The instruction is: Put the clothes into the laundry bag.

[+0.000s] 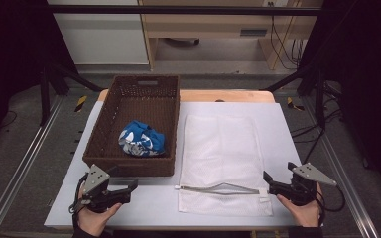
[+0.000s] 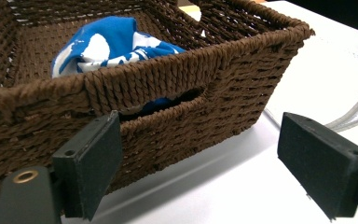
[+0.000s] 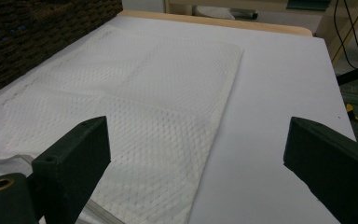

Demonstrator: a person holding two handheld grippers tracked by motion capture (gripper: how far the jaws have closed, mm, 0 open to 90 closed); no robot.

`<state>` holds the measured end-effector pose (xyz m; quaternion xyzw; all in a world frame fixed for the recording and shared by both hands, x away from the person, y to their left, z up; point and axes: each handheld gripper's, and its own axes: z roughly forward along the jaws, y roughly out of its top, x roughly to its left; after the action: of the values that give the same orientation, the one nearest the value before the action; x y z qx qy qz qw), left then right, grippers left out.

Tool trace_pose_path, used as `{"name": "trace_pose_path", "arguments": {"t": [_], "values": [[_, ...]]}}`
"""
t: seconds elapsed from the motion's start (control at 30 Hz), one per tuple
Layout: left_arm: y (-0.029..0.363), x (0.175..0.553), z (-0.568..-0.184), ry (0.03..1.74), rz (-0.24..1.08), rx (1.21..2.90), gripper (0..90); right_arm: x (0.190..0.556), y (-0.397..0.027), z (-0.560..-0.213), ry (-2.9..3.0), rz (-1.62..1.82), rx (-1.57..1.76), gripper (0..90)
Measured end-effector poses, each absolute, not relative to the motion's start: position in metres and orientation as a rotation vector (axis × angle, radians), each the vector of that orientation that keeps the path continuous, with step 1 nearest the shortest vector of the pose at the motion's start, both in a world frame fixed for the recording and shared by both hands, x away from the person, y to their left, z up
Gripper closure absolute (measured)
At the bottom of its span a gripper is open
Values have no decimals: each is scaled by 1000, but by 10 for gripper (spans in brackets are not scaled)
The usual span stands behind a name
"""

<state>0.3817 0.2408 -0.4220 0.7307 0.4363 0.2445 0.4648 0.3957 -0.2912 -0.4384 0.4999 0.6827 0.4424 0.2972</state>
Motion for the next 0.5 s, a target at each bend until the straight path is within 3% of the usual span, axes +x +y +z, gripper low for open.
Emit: {"name": "trace_pose_path", "arguments": {"t": [0.5], "values": [[243, 383, -414, 1095, 612, 1753, 142, 397, -283, -437, 1833, 1188, 1329, 82]]}}
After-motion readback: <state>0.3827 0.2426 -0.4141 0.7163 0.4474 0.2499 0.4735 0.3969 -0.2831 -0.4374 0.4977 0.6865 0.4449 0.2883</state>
